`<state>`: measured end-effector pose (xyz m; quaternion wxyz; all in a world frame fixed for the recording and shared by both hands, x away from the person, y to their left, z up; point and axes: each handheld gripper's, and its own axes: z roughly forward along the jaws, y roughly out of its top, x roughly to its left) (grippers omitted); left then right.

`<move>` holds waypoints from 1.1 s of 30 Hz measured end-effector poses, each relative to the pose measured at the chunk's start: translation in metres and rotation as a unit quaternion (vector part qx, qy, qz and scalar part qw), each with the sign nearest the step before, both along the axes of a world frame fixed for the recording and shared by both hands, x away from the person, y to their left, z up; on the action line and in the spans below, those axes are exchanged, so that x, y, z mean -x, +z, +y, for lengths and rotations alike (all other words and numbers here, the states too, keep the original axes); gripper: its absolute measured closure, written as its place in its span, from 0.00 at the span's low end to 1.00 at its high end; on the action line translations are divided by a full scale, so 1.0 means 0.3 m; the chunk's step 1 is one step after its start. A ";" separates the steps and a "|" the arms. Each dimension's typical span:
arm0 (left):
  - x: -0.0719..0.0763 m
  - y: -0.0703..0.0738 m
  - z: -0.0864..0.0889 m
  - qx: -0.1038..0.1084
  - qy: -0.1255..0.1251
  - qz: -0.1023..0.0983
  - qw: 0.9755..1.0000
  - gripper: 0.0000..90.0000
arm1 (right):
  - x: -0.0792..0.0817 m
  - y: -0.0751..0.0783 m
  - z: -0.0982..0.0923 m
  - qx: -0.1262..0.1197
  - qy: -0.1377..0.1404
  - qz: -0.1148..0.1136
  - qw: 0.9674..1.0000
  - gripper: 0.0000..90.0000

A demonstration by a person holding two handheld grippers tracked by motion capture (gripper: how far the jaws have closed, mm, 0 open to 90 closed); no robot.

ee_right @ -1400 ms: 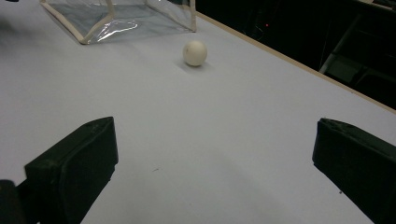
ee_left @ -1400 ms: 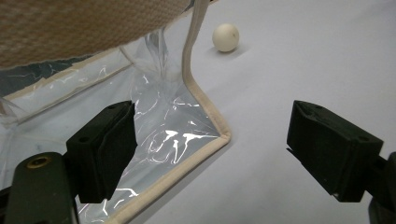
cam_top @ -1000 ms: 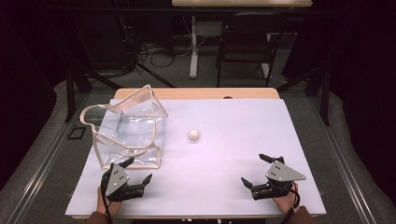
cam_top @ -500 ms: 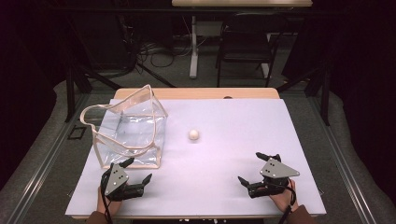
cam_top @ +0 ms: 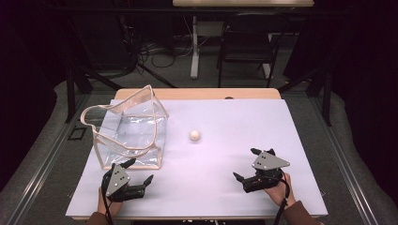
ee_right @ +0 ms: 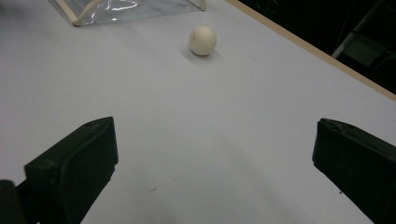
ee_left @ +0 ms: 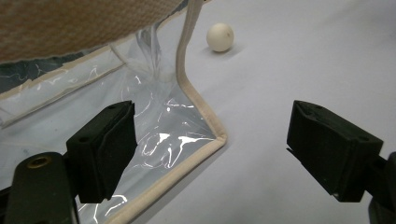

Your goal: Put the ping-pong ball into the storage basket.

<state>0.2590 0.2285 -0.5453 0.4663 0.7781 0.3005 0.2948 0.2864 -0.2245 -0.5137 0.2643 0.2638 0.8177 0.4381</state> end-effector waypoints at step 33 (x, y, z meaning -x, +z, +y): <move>0.008 0.004 -0.003 -0.006 -0.006 -0.007 1.000 0.18 | -0.157 0.067 0.134 0.016 0.026 0.025 0.999 0.00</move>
